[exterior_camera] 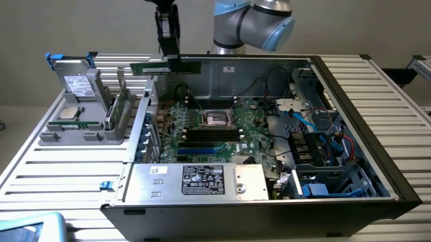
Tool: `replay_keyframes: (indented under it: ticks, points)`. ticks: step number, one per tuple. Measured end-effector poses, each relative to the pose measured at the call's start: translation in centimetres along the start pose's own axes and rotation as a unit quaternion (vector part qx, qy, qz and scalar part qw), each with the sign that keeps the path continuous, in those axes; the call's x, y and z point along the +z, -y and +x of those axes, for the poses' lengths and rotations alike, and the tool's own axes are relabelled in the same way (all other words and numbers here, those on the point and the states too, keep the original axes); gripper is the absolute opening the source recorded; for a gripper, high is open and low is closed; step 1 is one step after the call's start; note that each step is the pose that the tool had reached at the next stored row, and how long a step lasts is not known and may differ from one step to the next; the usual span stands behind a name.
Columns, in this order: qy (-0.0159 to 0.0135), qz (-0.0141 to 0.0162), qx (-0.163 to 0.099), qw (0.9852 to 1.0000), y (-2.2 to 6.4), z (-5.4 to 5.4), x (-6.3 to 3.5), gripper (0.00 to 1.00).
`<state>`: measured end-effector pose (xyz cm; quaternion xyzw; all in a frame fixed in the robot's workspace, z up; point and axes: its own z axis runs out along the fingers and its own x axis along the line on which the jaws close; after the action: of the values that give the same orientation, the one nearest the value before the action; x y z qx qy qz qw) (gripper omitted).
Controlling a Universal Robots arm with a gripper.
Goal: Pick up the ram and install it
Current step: 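Pick up the ram and move it above insertion slot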
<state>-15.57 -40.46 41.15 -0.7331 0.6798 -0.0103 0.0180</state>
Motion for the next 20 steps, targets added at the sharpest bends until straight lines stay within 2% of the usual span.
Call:
replay_keyframes:
  ticks: [8,11,16,20]
  points:
    - [-0.0017,0.0,0.0,1.0,3.53,0.1,1.16,0.14]
    - [-0.0038,0.0001,0.0,1.0,4.73,0.0,1.37,0.14]
    - [-0.0067,0.0005,0.0,1.0,6.14,-0.5,1.69,0.14]
    - [-0.0071,0.0009,0.003,1.0,6.71,-0.7,1.85,0.14]
